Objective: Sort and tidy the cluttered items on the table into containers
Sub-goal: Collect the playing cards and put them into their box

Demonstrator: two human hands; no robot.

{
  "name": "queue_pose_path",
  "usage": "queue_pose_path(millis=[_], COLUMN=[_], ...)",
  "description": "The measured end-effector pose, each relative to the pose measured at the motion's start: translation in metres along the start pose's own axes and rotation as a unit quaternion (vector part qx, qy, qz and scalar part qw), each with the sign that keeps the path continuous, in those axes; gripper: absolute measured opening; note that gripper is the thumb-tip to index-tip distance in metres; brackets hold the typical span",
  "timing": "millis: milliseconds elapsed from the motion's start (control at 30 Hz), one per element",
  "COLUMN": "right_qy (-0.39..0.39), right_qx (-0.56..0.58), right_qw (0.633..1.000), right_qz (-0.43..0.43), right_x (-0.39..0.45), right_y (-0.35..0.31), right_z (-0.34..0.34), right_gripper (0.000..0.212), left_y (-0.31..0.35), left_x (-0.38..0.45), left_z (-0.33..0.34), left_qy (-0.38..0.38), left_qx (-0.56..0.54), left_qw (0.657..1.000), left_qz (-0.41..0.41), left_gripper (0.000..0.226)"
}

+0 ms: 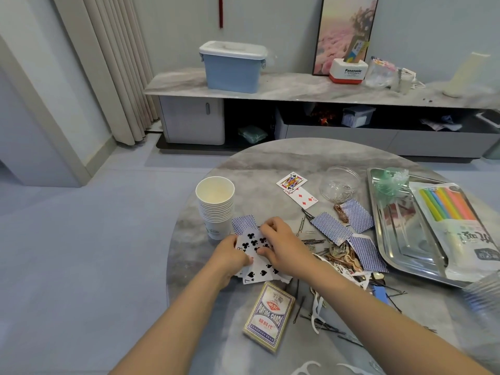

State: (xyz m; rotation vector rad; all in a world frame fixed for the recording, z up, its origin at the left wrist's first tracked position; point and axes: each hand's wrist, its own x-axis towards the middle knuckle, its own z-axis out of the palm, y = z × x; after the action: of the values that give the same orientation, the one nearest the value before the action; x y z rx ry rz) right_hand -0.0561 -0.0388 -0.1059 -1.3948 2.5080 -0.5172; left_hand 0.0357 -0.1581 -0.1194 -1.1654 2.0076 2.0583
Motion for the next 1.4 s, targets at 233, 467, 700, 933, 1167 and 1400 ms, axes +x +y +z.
queue_pose_path(millis=[233,467,700,933,1167,1400], right_qy=[-0.036,0.012,-0.026,-0.126,0.088,0.045], right_qx=[-0.030,0.011,0.129,0.235,0.394,0.038], right_qw=[0.997,0.998,0.991,0.964,0.893,0.947], right_qz=[-0.059,-0.062,-0.034,0.017,0.198,0.315], right_x=[-0.001,0.004,0.002,0.003,0.025,0.049], right_y=[-0.029,-0.027,-0.025,-0.023,-0.018,-0.008], right_z=[-0.003,0.028,0.039,0.034,0.030,0.031], right_gripper=[0.040,0.046,0.053,0.071,0.028,0.078], left_y=[-0.026,-0.040,-0.047,-0.048,-0.047,-0.041], left_x=[-0.029,-0.029,-0.024,-0.024,-0.023,-0.022], left_z=[-0.032,-0.041,-0.037,-0.034,-0.031,-0.034], left_qy=[0.040,0.046,0.049,0.041,0.112,0.190], left_qx=[0.002,0.017,0.010,0.063,0.069,0.029], left_qw=[0.992,0.983,0.982,0.980,0.974,0.972], left_qz=[0.120,0.179,0.185,0.185,0.184,0.133], left_gripper=[0.034,0.040,0.057,0.044,0.021,0.022])
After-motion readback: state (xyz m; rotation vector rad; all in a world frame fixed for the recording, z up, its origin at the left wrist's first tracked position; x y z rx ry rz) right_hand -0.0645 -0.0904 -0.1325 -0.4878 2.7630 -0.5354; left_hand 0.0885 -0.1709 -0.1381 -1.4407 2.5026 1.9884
